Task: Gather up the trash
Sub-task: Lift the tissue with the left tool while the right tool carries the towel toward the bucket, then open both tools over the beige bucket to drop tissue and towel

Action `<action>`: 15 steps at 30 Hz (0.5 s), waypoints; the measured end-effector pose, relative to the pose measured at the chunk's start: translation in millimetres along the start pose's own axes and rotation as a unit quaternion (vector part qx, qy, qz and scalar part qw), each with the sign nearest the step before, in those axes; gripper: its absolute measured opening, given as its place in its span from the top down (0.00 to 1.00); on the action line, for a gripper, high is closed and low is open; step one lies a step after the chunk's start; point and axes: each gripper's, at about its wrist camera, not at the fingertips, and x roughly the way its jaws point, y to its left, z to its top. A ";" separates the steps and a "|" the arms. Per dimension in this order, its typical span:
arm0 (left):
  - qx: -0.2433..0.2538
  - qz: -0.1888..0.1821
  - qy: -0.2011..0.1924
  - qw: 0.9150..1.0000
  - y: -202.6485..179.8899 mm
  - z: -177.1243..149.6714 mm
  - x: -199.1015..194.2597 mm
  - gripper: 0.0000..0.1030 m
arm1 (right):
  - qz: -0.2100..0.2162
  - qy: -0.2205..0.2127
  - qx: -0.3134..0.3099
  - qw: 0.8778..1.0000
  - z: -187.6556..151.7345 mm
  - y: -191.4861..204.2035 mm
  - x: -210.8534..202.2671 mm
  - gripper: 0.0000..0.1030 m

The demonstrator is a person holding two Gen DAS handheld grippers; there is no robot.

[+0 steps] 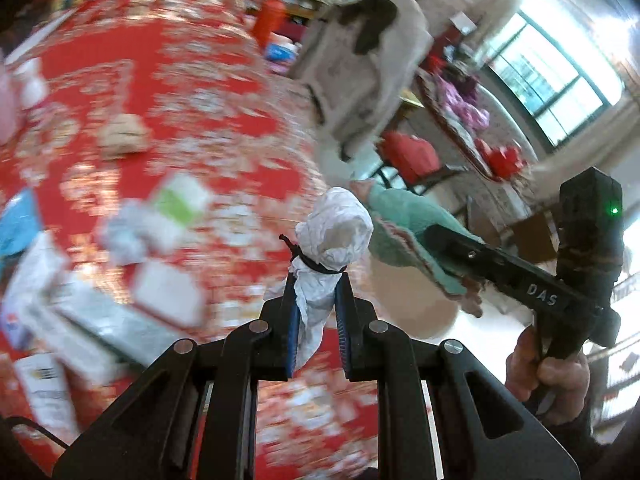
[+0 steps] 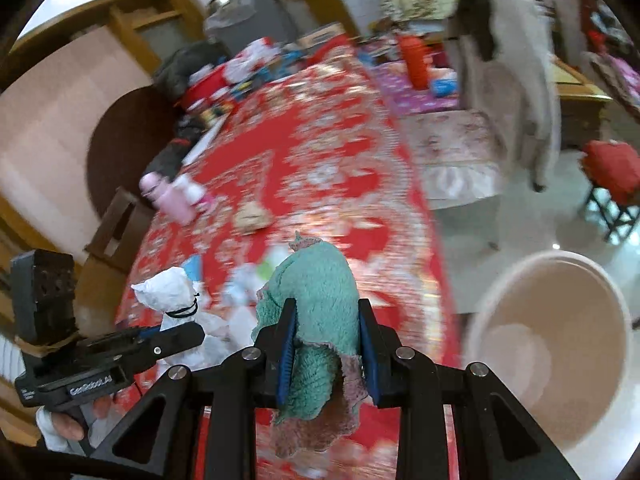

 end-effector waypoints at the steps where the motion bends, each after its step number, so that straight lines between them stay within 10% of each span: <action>1: 0.004 -0.004 0.005 1.000 -9.1 1.2 7.7 0.86 | 0.000 0.000 0.000 1.000 0.0 0.0 0.0 0.73; 11: 0.030 -0.036 0.069 0.997 -97.6 -6.1 118.1 0.84 | -0.091 0.016 0.102 0.990 -31.9 -129.9 -32.3 0.73; 15: 0.018 -0.054 0.083 0.995 -109.0 -8.9 141.8 0.56 | -0.117 0.026 0.135 0.984 -44.6 -164.4 -34.1 0.71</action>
